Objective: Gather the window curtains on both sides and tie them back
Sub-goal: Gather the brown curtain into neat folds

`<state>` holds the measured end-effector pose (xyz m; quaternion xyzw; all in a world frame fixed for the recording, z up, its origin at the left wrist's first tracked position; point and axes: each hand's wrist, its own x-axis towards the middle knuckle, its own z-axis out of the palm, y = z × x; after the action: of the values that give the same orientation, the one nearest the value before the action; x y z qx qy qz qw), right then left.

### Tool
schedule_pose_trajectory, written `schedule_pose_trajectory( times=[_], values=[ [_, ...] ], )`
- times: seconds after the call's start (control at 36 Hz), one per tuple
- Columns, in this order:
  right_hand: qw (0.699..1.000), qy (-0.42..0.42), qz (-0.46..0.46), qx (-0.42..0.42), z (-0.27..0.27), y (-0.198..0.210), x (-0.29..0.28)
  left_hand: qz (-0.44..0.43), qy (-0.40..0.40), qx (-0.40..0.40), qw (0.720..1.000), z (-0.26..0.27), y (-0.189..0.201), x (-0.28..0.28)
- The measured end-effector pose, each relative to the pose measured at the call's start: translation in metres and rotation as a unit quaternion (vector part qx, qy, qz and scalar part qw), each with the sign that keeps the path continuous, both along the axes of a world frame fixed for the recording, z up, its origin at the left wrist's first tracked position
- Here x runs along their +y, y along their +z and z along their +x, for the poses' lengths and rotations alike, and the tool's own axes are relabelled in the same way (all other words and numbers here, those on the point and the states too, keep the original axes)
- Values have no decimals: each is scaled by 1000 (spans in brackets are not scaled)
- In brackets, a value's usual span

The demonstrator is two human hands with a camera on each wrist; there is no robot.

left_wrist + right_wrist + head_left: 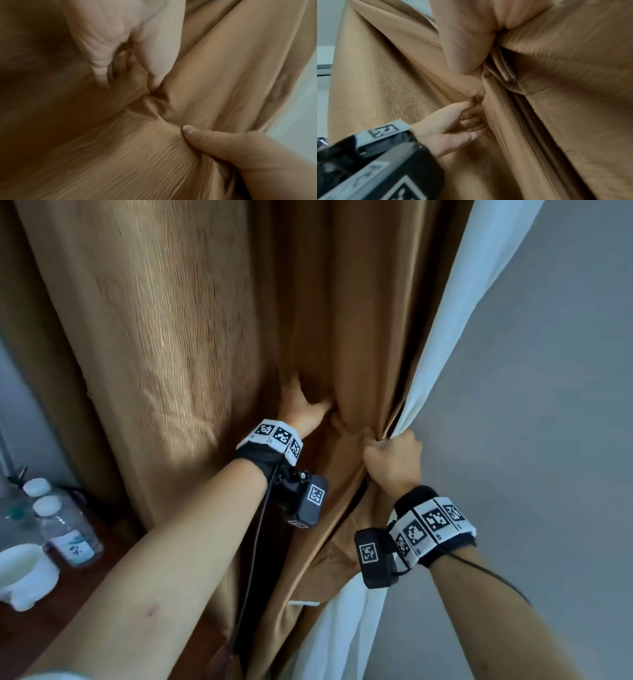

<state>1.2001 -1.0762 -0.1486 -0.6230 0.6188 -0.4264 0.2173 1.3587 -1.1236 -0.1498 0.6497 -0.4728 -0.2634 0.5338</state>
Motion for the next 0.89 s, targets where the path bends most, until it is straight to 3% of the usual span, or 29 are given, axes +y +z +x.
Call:
schedule_pose_trajectory(
  times=[0.14,0.42,0.64,0.78,0.89],
  values=[
    [1000,-11,10,4,-3,6,1,5,-18,-4,1000,-13,-9,-19],
    [997,-46,10,56,30,-4,-12,-90,62,-15,994,-3,-24,-21],
    [997,-62,30,20,43,3,-4,-50,96,30,994,6,-4,-8],
    [996,-78,42,-4,51,8,1,-37,65,27,997,12,-2,6],
    [994,-102,48,2,57,7,3,-60,27,76,995,23,-17,31]
  ],
)
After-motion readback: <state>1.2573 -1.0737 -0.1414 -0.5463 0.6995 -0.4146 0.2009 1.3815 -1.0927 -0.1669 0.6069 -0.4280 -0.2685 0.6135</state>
